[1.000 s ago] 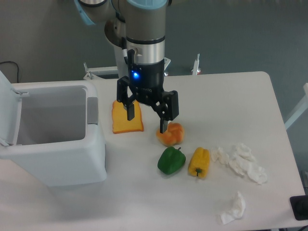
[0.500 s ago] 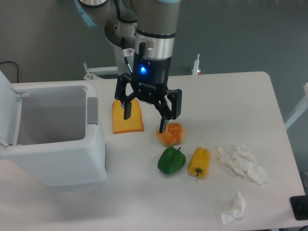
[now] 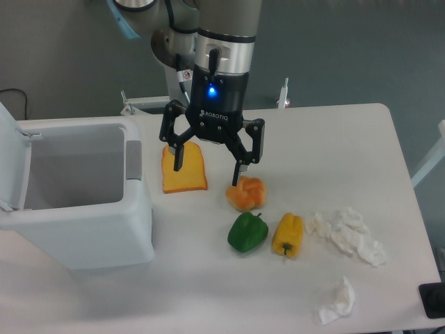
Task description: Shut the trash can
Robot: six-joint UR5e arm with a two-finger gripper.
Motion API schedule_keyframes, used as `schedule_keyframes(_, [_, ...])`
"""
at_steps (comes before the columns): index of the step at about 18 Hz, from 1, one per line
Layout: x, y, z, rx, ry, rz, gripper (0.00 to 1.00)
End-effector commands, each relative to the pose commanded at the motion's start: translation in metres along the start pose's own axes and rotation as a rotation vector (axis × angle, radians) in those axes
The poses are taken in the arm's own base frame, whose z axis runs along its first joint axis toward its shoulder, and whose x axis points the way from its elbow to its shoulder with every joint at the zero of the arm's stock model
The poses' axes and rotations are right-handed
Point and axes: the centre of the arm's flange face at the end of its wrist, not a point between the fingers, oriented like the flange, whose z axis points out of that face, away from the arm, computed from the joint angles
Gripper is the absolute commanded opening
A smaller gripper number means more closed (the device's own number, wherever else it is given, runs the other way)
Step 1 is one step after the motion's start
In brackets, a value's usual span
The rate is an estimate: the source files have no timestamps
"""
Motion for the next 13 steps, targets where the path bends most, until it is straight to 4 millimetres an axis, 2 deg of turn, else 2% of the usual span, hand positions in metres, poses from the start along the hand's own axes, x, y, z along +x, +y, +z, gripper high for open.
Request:
schedule_keyframes(3, [0.001, -0.009, 0.0, 0.009, 0.001, -0.016, 1.0])
schedule_keyframes(5, [0.004, -0.013, 0.008, 0.008, 0.017, -0.025, 1.0])
schedule_keyframes(13, [0.01, -0.019, 0.01, 0.052, 0.086, -0.027, 1.0])
